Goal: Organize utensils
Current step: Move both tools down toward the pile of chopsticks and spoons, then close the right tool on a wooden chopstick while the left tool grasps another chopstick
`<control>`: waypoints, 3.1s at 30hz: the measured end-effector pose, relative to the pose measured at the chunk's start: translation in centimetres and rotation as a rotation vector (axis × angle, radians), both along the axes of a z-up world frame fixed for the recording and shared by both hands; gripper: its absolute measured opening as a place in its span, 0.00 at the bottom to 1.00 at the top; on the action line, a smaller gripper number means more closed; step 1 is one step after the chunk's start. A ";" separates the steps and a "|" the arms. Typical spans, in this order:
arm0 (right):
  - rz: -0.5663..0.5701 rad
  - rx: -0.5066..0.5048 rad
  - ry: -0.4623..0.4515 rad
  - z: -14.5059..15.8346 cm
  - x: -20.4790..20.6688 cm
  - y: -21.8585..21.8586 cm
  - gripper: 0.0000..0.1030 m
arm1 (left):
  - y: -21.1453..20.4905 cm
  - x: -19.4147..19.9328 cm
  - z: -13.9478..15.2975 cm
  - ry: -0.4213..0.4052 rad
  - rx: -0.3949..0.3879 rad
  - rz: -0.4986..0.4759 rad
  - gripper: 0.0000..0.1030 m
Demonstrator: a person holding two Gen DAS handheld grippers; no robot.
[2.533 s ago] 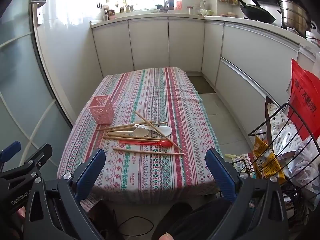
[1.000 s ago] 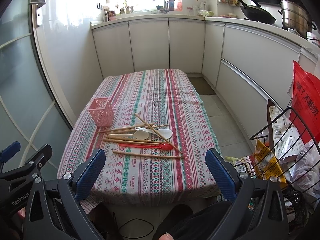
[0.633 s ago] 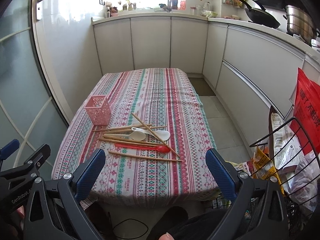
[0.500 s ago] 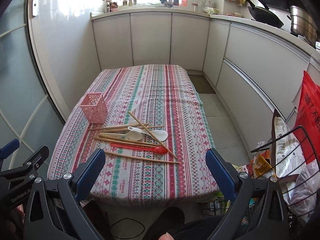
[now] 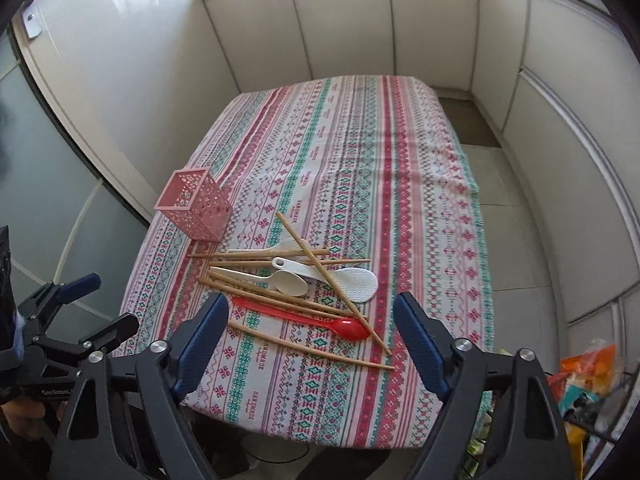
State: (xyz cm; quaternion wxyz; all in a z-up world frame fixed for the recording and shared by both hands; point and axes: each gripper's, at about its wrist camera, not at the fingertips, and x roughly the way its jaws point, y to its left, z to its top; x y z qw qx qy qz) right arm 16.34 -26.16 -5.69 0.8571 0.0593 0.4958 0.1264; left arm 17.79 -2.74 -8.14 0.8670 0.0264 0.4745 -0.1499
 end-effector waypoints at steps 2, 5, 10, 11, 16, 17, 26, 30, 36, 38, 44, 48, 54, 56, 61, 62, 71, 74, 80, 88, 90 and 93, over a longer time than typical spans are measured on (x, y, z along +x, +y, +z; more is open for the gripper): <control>0.054 0.073 0.050 -2.0 2.0 0.3 0.64 | -0.2 1.7 -0.9 0.021 0.006 -0.024 0.96; 0.096 0.064 0.101 -4.7 4.7 1.6 0.51 | -0.2 3.9 -2.3 0.049 0.021 -0.040 0.89; 0.118 0.034 0.168 -8.1 7.9 3.1 0.37 | 0.3 5.5 -5.1 0.098 0.006 -0.053 0.87; 0.120 0.022 0.176 -8.7 8.7 3.2 0.36 | 0.3 5.7 -5.5 0.100 0.012 -0.060 0.87; 0.134 -0.029 0.217 -11.7 11.6 4.3 0.34 | -0.3 6.5 -6.4 0.072 0.070 -0.101 0.87; 0.128 -0.039 0.224 -12.2 12.0 4.4 0.34 | -0.4 6.6 -6.5 0.071 0.080 -0.107 0.86; 0.088 -0.064 0.234 -14.1 13.2 3.6 0.06 | -3.1 7.5 -7.4 0.082 0.133 -0.213 0.46; 0.038 0.007 0.218 -12.7 12.8 1.4 0.06 | -5.2 8.0 -7.7 0.126 0.140 -0.280 0.40; -0.057 0.081 0.189 -10.0 11.1 -2.3 0.06 | -8.8 9.8 -8.9 0.158 0.225 -0.363 0.39; -0.095 0.100 0.185 -9.4 10.3 -3.6 0.06 | -9.7 10.8 -9.7 0.187 0.236 -0.377 0.38; -0.148 0.139 0.182 -9.2 8.6 -6.1 0.06 | -11.1 12.4 -12.3 0.256 0.298 -0.390 0.22; -0.142 0.130 0.185 -9.5 8.0 -6.4 0.04 | -11.1 12.7 -13.0 0.276 0.295 -0.367 0.26; -0.148 0.139 0.188 -9.5 8.0 -6.2 0.04 | -11.1 13.8 -12.7 0.270 0.226 -0.343 0.22; -0.150 0.143 0.186 -9.4 8.1 -6.1 0.04 | -11.3 14.0 -12.7 0.269 0.213 -0.346 0.22; -0.161 0.145 0.203 -9.9 8.1 -6.3 0.04 | -12.3 13.9 -13.1 0.278 0.175 -0.374 0.23; -0.163 0.143 0.208 -10.2 8.0 -6.4 0.04 | -12.6 13.9 -13.2 0.284 0.171 -0.391 0.24; -0.236 0.182 0.325 -14.1 9.4 -7.7 0.08 | -16.8 14.1 -14.5 0.224 0.261 -0.472 0.33; -0.270 0.202 0.346 -14.8 9.9 -8.2 0.24 | -16.2 15.3 -14.5 0.252 0.203 -0.381 0.16; -0.275 0.245 0.380 -16.1 11.5 -7.2 0.32 | -14.0 16.0 -13.6 0.255 0.154 -0.273 0.10; -0.259 0.192 0.367 -17.0 13.9 -3.9 0.31 | -10.1 15.5 -9.7 0.200 0.093 -0.208 0.10; -0.257 0.179 0.372 -17.4 14.4 -3.2 0.30 | -9.2 15.3 -8.9 0.186 0.071 -0.192 0.10; -0.255 0.155 0.396 -18.3 15.1 -2.3 0.25 | -8.0 15.0 -7.7 0.167 0.045 -0.164 0.10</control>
